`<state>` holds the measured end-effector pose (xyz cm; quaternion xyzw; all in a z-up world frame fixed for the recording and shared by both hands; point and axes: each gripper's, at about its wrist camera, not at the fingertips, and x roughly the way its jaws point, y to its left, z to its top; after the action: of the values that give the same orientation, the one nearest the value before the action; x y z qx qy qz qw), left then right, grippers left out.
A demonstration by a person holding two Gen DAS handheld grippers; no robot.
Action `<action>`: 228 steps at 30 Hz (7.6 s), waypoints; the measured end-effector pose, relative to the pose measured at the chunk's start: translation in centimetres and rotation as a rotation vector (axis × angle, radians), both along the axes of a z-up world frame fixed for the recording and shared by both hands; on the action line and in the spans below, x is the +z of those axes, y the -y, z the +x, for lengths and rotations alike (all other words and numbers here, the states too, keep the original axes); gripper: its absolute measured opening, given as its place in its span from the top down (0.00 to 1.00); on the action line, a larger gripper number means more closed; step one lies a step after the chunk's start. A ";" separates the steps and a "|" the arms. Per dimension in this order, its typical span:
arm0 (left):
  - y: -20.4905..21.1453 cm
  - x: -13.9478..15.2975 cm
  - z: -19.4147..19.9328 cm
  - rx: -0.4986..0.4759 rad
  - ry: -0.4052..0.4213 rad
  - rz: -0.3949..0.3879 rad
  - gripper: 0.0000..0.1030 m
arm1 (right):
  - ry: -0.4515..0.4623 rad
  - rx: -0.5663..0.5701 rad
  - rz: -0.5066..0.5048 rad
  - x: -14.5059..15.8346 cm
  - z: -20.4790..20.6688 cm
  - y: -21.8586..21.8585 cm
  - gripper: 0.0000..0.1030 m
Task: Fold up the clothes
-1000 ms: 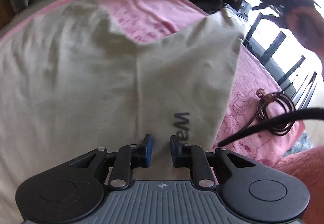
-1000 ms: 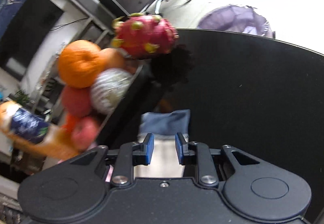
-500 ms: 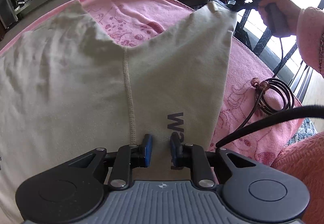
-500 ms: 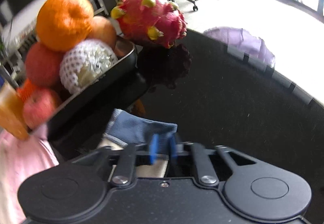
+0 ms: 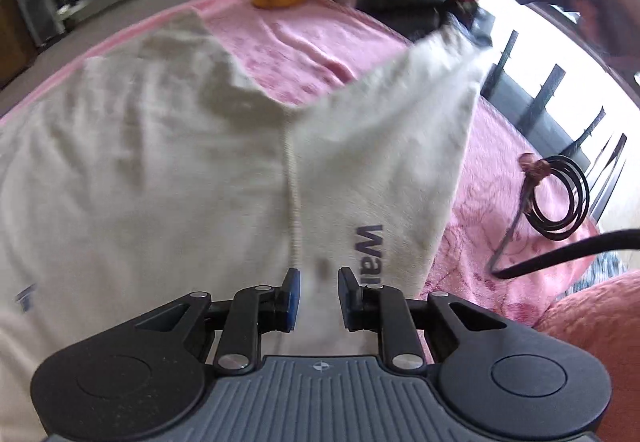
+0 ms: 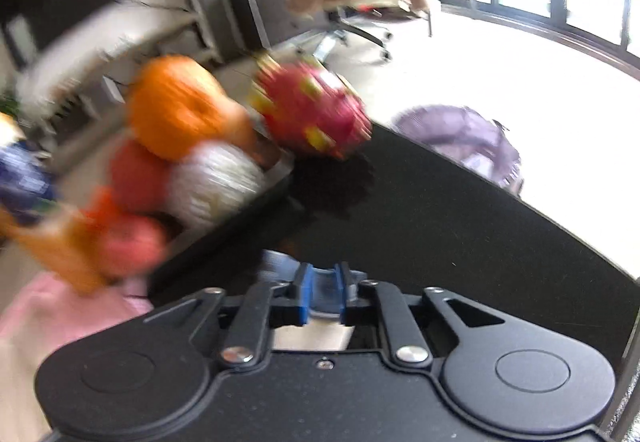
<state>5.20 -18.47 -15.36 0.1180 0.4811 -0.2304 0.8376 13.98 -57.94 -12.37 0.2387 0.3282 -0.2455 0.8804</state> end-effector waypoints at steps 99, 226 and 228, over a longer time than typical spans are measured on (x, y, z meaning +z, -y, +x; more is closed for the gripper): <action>-40.0 14.0 0.7 0.633 0.544 0.316 0.26 | 0.297 0.903 0.424 11.8 -10.0 -46.3 0.55; -41.7 5.8 -1.7 0.673 0.105 0.228 0.58 | -0.292 1.072 0.237 -4.0 -10.9 -49.4 0.71; -43.5 6.3 -2.4 0.764 0.089 0.103 0.57 | -0.254 1.055 0.269 -3.7 -11.0 -48.8 0.70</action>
<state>2.83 25.06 -9.08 -0.0178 0.4646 0.1278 0.8761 2.95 -9.18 -16.02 0.1210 0.5351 0.2457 0.7991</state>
